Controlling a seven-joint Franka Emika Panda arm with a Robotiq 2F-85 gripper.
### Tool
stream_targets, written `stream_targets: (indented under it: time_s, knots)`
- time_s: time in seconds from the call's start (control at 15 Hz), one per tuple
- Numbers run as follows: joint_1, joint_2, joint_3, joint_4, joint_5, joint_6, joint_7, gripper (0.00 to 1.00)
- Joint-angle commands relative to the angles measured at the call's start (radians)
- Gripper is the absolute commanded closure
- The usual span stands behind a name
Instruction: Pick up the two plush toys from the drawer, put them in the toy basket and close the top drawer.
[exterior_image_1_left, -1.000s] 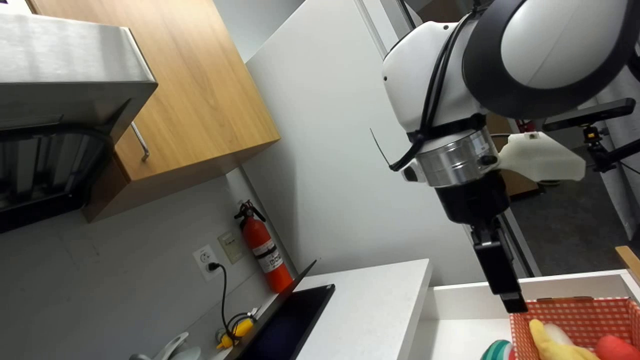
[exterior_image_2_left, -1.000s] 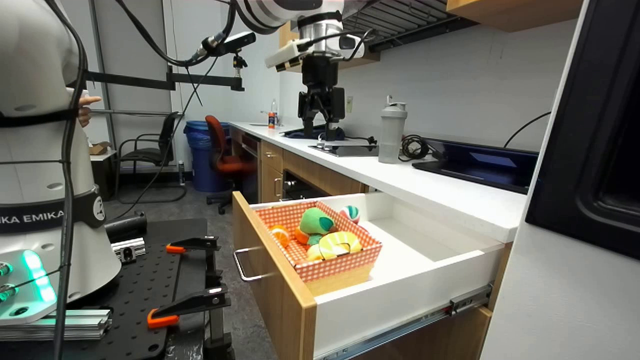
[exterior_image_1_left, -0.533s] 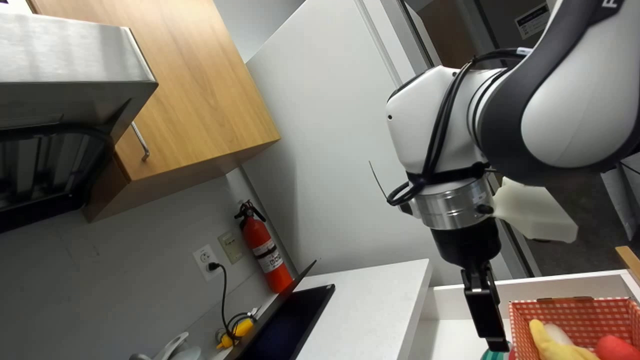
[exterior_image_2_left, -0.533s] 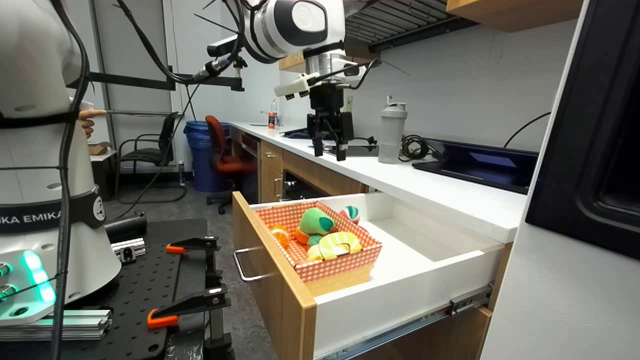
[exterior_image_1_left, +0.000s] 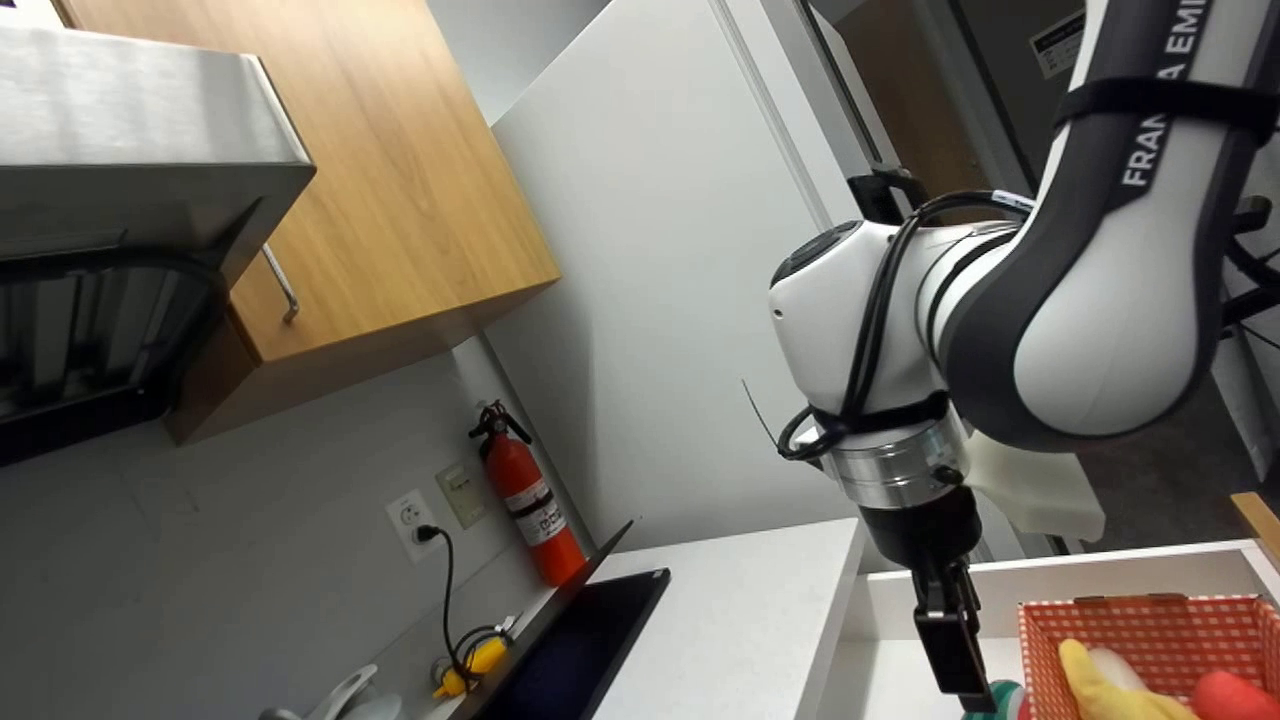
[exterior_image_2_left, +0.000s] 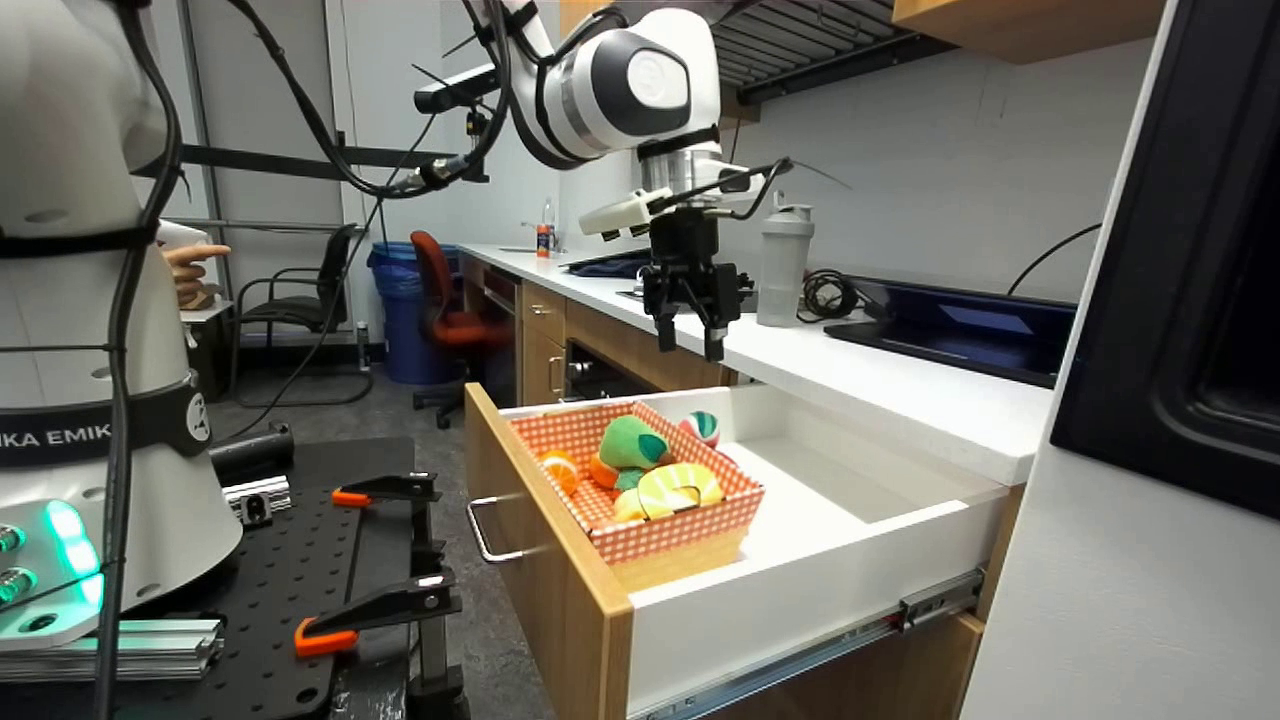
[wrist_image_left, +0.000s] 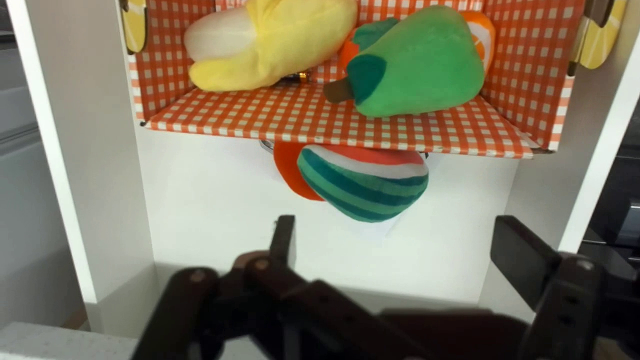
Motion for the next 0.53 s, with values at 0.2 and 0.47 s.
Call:
stream_targets:
  time_s: [0.2, 0.47]
  knots:
    - [0.018, 0.129, -0.037, 0.093, -0.071, 0.008, 0.063, 0.00]
    - [0.026, 0.173, -0.050, 0.114, -0.065, 0.002, 0.058, 0.00]
